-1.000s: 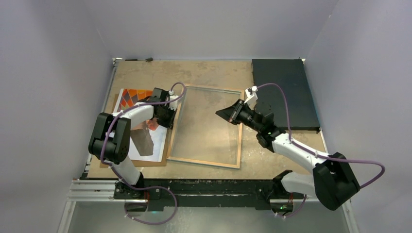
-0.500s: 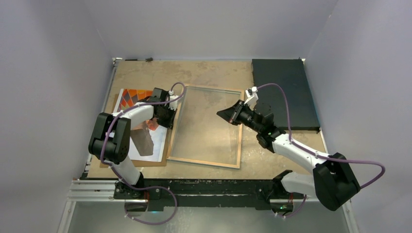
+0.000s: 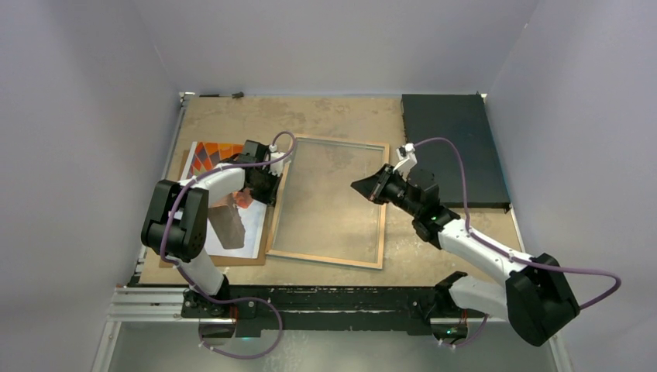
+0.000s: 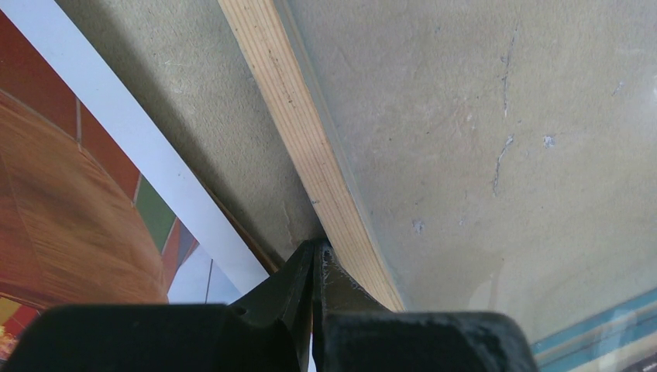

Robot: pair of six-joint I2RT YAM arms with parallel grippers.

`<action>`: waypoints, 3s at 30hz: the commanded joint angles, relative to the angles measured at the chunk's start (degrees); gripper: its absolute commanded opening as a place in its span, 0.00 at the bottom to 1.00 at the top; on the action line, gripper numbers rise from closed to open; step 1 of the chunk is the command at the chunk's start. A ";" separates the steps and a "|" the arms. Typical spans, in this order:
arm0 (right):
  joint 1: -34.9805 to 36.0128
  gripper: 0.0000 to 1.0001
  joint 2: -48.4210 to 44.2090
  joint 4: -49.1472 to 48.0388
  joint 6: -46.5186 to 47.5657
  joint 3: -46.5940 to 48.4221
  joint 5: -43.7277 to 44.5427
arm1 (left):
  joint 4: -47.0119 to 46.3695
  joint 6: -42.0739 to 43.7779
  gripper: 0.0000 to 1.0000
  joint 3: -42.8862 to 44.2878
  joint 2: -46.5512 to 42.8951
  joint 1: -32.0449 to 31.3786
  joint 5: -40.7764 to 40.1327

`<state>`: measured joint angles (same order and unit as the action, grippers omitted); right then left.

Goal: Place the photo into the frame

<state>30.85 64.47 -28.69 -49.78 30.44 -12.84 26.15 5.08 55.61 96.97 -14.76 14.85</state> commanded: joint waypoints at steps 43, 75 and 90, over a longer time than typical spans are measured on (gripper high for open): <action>1.50 0.00 3.92 1.57 1.61 -0.24 12.21 | 0.99 -0.66 0.00 1.58 -0.55 -0.71 1.88; 2.43 0.15 10.32 2.83 2.28 1.27 12.81 | 1.20 -0.61 0.00 1.43 -1.08 -0.81 1.70; 3.34 0.72 13.50 14.55 7.76 8.58 17.56 | 1.01 -0.82 0.00 0.92 -1.75 -0.79 1.14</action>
<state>33.06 77.14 -19.31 -45.01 33.80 1.13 27.09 5.08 55.90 96.95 -14.79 14.46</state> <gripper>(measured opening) 0.643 0.002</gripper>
